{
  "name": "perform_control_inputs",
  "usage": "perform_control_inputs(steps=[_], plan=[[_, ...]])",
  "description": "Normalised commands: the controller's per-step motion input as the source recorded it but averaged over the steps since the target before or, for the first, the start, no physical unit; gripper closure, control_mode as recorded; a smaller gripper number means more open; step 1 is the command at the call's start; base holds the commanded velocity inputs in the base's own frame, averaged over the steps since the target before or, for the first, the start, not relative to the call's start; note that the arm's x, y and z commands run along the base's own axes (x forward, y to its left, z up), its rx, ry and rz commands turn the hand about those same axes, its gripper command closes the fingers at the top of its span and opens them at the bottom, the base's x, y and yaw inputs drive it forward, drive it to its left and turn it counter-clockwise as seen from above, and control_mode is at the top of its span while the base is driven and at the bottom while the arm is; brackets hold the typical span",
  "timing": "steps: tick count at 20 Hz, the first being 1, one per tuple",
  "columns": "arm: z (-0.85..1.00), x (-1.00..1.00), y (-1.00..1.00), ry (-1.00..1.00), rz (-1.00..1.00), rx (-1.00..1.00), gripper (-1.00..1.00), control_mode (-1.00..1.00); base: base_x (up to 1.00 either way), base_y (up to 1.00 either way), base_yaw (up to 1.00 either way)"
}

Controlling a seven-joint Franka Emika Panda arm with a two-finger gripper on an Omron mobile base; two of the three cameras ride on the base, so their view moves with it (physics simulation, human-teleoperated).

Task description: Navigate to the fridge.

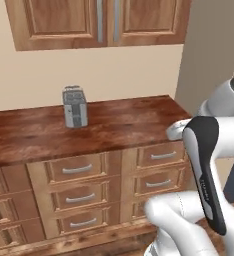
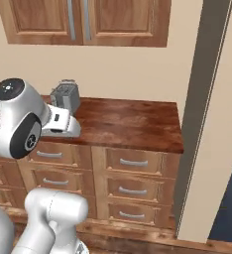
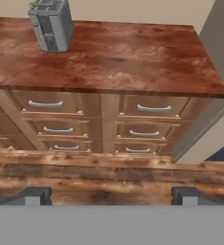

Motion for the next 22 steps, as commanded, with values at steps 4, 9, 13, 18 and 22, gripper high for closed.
perform_control_inputs(steps=[4, 9, 13, 18, 22], plan=[[0.00, 0.00, 0.00, 0.00, 0.00, 0.00, -1.00, 1.00, -0.98, -0.30, -0.21], [0.00, 0.00, 0.00, 0.00, 0.00, 0.00, -1.00, 1.00, -0.62, 0.64, -0.30], [0.00, 0.00, 0.00, 0.00, 0.00, 0.00, -1.00, 1.00, -0.05, -0.33, -0.29], [0.00, 0.00, 0.00, 0.00, 0.00, 0.00, -1.00, 1.00, 0.00, -0.07, -0.97], [0.00, 0.00, 0.00, 0.00, 0.00, 0.00, -1.00, 1.00, 0.00, 0.00, -1.00]])
